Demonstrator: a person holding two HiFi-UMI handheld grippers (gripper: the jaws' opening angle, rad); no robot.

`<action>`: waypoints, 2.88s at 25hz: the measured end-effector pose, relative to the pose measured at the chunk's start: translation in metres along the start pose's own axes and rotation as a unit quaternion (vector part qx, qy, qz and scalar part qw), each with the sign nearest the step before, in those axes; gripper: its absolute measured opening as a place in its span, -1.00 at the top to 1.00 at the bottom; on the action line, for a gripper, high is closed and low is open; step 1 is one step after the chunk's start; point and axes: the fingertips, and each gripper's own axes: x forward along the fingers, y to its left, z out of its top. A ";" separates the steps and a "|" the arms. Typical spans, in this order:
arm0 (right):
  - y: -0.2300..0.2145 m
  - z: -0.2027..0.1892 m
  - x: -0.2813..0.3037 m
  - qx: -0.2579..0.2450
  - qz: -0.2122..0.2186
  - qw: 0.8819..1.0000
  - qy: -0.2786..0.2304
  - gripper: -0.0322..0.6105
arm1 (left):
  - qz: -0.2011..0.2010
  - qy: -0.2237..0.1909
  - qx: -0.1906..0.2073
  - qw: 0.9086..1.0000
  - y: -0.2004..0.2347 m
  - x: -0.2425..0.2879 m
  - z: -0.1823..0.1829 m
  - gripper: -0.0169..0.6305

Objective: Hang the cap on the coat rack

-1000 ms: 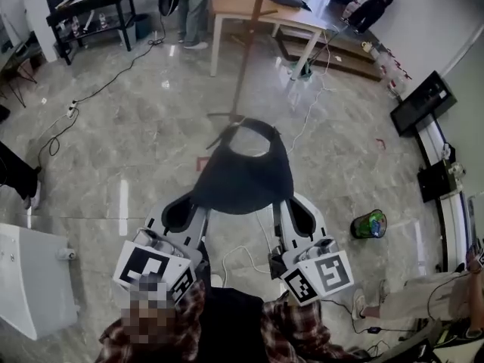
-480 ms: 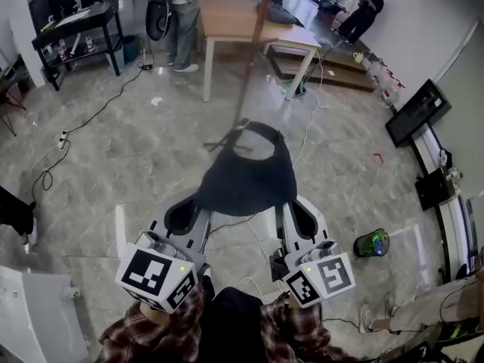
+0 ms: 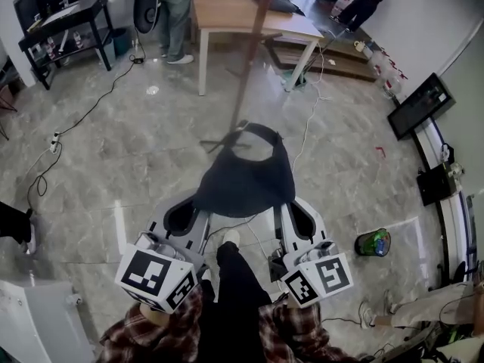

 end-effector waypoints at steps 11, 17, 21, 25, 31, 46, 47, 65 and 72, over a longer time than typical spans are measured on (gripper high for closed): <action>-0.108 0.028 0.111 0.008 0.027 1.000 0.008 0.85 | 0.024 -0.003 0.002 1.000 0.043 0.145 0.033 0.89; -0.149 0.045 0.145 0.014 0.041 0.999 0.008 0.85 | 0.033 -0.005 0.004 0.999 0.050 0.195 0.049 0.89; -0.164 0.044 0.164 0.018 0.047 0.999 0.016 0.85 | 0.038 -0.001 0.000 0.999 0.059 0.216 0.050 0.89; -0.173 0.039 0.190 0.018 0.046 0.998 0.028 0.85 | 0.039 0.004 -0.009 0.999 0.083 0.238 0.049 0.89; -0.193 0.029 0.241 0.023 0.027 0.998 0.043 0.85 | 0.019 0.020 -0.021 0.999 0.126 0.283 0.046 0.89; -0.208 0.011 0.361 0.075 -0.075 0.993 0.045 0.85 | -0.086 0.085 -0.010 0.993 0.239 0.365 0.061 0.89; -0.209 0.009 0.364 0.078 -0.081 0.993 0.048 0.85 | -0.091 0.091 -0.012 0.992 0.242 0.369 0.060 0.89; -0.247 -0.045 0.364 0.111 -0.096 0.983 0.113 0.85 | -0.085 0.161 -0.038 0.983 0.243 0.401 -0.002 0.89; -0.261 -0.094 0.367 0.121 -0.101 0.978 0.139 0.85 | -0.067 0.192 -0.050 0.978 0.254 0.404 -0.053 0.89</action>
